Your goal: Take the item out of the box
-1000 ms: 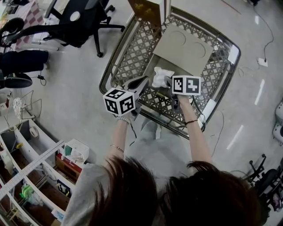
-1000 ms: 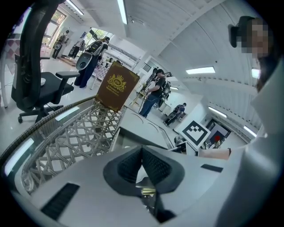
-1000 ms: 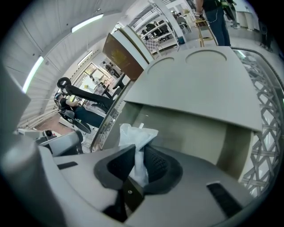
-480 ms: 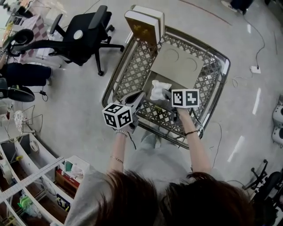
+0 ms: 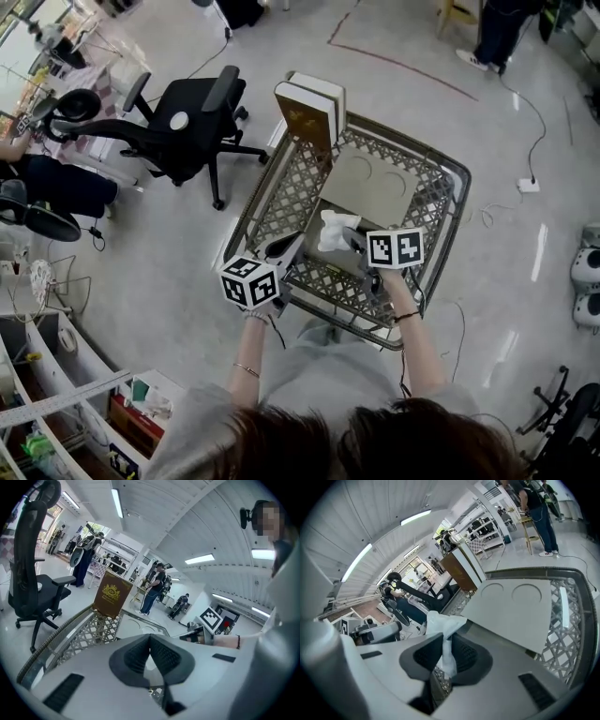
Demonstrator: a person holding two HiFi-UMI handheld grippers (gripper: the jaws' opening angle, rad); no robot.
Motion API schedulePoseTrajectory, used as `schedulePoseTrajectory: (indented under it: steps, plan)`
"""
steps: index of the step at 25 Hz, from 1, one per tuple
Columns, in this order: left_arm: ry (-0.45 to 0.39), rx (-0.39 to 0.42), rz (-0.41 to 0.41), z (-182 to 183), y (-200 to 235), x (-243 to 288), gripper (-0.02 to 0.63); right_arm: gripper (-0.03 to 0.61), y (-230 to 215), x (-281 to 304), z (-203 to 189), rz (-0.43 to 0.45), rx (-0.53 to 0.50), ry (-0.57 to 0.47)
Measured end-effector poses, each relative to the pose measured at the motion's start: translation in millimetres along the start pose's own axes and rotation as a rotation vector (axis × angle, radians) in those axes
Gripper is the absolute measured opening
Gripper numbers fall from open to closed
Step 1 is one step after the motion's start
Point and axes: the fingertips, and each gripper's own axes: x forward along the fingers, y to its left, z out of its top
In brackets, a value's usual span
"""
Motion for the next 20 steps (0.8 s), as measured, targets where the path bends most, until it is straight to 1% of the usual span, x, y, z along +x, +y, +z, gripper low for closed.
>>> schedulePoseTrajectory:
  steps: [4,13,20]
  plan:
    - [-0.036,0.027,-0.003,14.1,-9.9,-11.9,0.017,0.074,17.3,-15.4,10.8,0.041,-0.029,-0.044]
    - [-0.104,0.078,-0.013,42.0,-21.0,-33.0,0.017,0.074,47.3,-46.8,38.4,0.087,-0.124,-0.149]
    - [-0.170,0.132,-0.046,71.6,-38.4,-51.5,0.017,0.074,73.5,-76.5,58.5,0.121,-0.182,-0.233]
